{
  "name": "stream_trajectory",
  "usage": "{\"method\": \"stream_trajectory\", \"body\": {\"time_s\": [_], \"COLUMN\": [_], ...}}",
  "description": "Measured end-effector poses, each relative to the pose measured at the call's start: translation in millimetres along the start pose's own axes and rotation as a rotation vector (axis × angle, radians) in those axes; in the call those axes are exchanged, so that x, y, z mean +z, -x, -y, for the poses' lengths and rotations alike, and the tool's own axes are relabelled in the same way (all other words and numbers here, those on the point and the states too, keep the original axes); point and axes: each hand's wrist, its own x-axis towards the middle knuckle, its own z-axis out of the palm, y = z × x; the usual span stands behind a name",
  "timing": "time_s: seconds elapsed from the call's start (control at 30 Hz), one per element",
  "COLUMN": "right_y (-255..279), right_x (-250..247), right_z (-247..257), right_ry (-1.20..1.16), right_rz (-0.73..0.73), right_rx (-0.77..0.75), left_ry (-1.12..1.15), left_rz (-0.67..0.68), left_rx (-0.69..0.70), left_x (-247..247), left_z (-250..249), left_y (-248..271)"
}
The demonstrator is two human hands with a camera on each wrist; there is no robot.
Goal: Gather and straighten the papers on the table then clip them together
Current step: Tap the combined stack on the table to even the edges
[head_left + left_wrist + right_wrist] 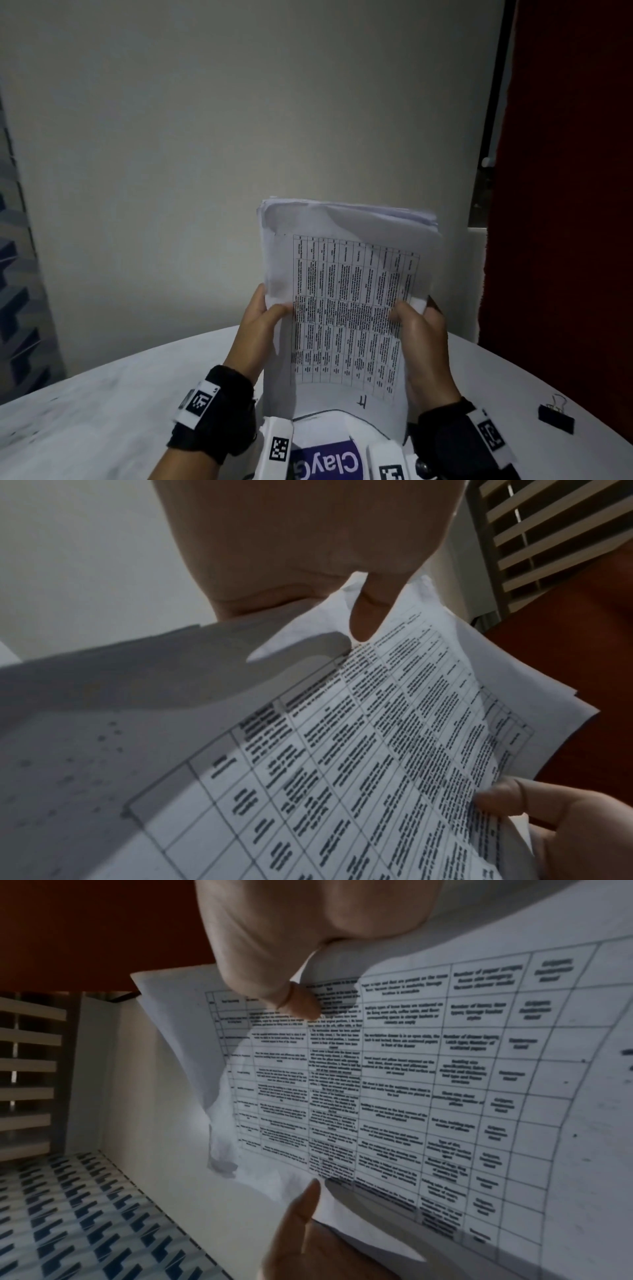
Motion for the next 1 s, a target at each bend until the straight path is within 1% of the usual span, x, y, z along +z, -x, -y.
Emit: {"method": "stream_trajectory", "body": {"time_s": [0.1,0.13,0.23,0.33,0.4,0.43,0.47,0.5,0.57,0.63,0.7,0.77,0.8,0.83,0.9,1.0], "right_y": [-2,-5,-7,-6,-7,-6,-6,-4,-2,0,4,8,9,9,5,-6], "right_x": [-5,-7,-3,-2,0,0,0,1,0,0,5,10,11,12,8,-3], "right_z": [6,6,9,5,7,11,13,17,21,25,30,33,34,33,33,25], "right_ry": [-0.042,-0.051,-0.032,0.028,-0.027,-0.042,0.005,0.012,0.004,-0.007,0.014,0.046,0.049,0.042,0.034,-0.015], "right_rz": [0.0,0.016,0.095,0.015,-0.011,0.004,0.029,0.048,0.045,-0.002,0.007,-0.006,-0.015,-0.018,-0.002,0.036], "right_rx": [-0.027,-0.032,-0.03,-0.102,-0.134,-0.116,-0.106,-0.127,-0.176,-0.222,-0.275,-0.317,-0.326,-0.325,-0.275,-0.066], "left_ry": [0.022,0.023,0.011,0.019,-0.05,-0.099,-0.128,-0.143,-0.165,-0.24,-0.309,-0.334,-0.335,-0.327,-0.264,-0.03], "left_rz": [-0.085,-0.093,-0.044,-0.098,-0.083,-0.061,-0.052,-0.059,-0.116,-0.21,-0.309,-0.352,-0.354,-0.345,-0.284,-0.115], "left_rx": [0.086,0.102,0.117,0.196,0.259,0.278,0.291,0.304,0.345,0.408,0.474,0.544,0.555,0.543,0.44,0.134], "left_x": [0,0,8,12,14,15,16,16,17,22,30,35,37,38,35,19], "left_z": [-6,-8,-19,-27,-34,-37,-39,-40,-43,-50,-56,-60,-61,-60,-54,-43], "left_y": [-3,-4,-4,-3,1,2,3,4,4,7,13,17,18,18,14,3]}}
